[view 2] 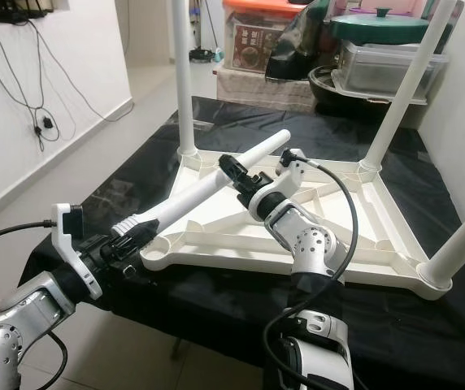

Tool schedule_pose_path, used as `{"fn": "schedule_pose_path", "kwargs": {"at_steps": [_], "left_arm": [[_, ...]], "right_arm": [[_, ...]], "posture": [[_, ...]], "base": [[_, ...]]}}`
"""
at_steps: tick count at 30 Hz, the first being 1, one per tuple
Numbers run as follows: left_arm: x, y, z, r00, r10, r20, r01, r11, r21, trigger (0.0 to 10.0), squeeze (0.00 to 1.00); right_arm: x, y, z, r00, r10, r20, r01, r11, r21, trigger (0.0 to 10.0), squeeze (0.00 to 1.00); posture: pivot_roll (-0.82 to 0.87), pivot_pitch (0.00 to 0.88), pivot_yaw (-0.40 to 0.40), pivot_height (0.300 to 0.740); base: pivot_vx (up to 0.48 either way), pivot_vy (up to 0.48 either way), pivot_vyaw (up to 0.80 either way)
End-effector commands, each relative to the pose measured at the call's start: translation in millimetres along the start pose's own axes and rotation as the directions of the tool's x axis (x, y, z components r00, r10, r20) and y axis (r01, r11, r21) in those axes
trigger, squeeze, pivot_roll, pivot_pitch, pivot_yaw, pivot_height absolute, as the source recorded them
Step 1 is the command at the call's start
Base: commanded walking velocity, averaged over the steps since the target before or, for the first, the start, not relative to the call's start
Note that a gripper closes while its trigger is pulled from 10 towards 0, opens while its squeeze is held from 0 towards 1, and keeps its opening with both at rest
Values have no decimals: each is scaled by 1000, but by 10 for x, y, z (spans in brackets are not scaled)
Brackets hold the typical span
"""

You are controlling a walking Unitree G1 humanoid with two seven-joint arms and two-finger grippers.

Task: Building children table

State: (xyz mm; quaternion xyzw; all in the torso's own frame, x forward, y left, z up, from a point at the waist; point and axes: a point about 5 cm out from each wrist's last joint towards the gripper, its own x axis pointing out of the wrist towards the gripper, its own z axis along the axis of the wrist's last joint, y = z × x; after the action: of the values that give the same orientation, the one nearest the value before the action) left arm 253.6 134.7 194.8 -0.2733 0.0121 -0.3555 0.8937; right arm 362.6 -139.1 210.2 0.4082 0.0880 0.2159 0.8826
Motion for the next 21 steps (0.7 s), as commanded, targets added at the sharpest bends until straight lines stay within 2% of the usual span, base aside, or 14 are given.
{"fn": "schedule_pose_path", "kwargs": {"at_steps": [1,2,3,4,6,7,8,11,13,14,16,21], "left_arm": [[-16,-47,43,1000,-20,13,20,999,43,10000,0],[-24,-61,72,1000,-22,17,21,998,67,10000,0],[-24,-61,72,1000,-22,17,21,998,67,10000,0],[-30,-73,95,999,-27,19,25,997,79,10000,0],[-39,-95,96,999,-41,15,39,995,96,10000,0],[-39,-95,96,999,-41,15,39,995,96,10000,0],[-37,-114,46,999,-54,0,54,995,86,10000,0],[-36,-123,22,998,-59,-5,59,995,82,10000,0],[-20,-213,-98,993,-106,-45,108,992,67,10000,0],[-20,-213,-98,993,-106,-45,108,992,67,10000,0],[-12,-274,-201,988,-136,-77,140,989,50,10000,0],[-25,-282,-258,986,-138,-94,143,989,43,10000,0]], "right_arm": [[-21,-69,-53,999,-8,-31,8,1000,-1,10000,0],[-19,-139,-54,998,-44,-34,44,999,-2,10000,0],[-19,-139,-54,998,-44,-34,44,999,-2,10000,0],[-16,-182,-52,997,-63,-45,64,998,29,10000,0],[-12,-155,-52,997,-26,-70,32,996,87,10000,0],[-12,-155,-52,997,-26,-70,32,996,87,10000,0],[-16,-88,-94,994,29,-108,-16,994,112,10000,0],[-21,-69,-111,991,46,-129,-30,992,125,10000,0],[-23,-64,-161,986,68,-155,-35,979,202,10000,0],[-23,-64,-161,986,68,-155,-35,979,202,10000,0],[-17,-53,-209,979,97,-181,-47,965,259,10000,0],[0,36,-219,971,147,-188,-87,952,295,10000,0]], "posture": [[158,0,-67,740],[158,0,-69,740],[158,0,-69,740],[164,0,-71,740],[163,0,-67,740],[163,0,-67,740],[161,0,-68,740],[161,0,-68,740],[160,0,-66,740],[160,0,-66,740],[159,0,-65,740],[158,0,-65,740]], "base": [[0,0,0],[0,0,0],[0,0,0],[0,0,0],[0,0,0],[0,0,0],[0,0,0],[0,0,0],[0,0,0],[0,0,0],[0,0,0],[0,0,0]]}}
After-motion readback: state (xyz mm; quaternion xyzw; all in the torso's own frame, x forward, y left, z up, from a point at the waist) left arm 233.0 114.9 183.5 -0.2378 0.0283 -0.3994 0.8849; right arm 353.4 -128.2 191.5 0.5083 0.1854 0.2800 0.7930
